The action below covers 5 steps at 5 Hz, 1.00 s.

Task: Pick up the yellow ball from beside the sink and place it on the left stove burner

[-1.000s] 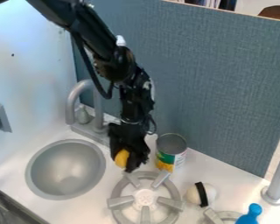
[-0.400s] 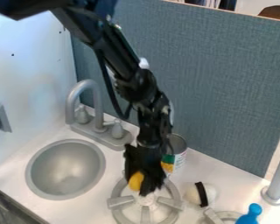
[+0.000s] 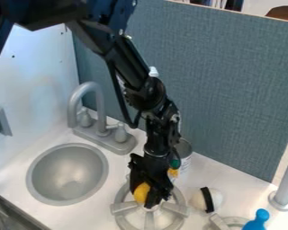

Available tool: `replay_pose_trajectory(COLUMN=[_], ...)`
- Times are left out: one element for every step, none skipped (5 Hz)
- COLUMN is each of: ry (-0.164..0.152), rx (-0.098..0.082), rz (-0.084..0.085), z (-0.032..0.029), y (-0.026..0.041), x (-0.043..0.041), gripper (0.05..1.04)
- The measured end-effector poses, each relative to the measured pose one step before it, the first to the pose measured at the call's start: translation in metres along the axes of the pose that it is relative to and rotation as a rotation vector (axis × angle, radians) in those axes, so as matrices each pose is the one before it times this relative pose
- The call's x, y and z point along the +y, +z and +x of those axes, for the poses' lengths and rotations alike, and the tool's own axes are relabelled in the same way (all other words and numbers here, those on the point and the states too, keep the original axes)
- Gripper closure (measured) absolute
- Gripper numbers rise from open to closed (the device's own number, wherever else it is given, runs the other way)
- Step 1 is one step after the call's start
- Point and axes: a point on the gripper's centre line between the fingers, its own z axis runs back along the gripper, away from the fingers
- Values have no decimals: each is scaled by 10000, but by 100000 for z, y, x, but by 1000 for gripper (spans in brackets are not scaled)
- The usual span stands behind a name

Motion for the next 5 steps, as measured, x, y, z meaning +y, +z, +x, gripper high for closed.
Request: replay_pose_trajectory(ry=[78,209,-142,-112,-133], rx=[49,-38,-63,82,-217], rz=[-76,-312,-224,-238,-35], z=[60,-38,-594,-1203,-205], y=[-136,46,99,-306,920], x=[-98,-9,-269,-545,-219], gripper=[374,319,94,81,83])
